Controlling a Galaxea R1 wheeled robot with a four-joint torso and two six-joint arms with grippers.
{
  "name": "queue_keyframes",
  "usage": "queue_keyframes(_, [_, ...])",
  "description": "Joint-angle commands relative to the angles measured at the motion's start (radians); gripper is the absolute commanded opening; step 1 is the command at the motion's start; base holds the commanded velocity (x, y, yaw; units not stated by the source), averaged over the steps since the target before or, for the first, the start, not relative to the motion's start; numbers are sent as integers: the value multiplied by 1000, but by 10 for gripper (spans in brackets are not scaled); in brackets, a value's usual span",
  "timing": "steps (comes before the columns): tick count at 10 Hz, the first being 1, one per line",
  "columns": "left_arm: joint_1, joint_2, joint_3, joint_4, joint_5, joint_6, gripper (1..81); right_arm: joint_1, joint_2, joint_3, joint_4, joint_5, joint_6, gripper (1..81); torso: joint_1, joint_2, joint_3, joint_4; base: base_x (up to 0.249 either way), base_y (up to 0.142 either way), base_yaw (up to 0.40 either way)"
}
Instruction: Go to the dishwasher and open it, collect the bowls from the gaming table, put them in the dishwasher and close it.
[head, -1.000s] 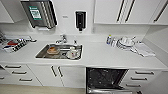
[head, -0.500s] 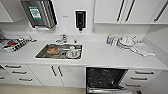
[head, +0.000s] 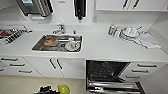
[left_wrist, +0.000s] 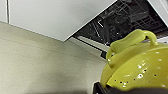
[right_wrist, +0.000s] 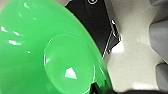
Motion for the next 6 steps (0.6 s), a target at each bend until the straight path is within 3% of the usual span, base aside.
queue_keyframes(1, [-188, -57, 76, 2, 109, -9, 10, 13, -48, 31, -8, -66, -3, 10, 0, 0, 0, 0, 0, 0, 0])
queue_keyframes(6, [-287, 54, 112, -3, 175, -9, 10, 14, -48, 45, -8, -64, -5, 10, 0, 0, -9, 0, 0, 0, 0])
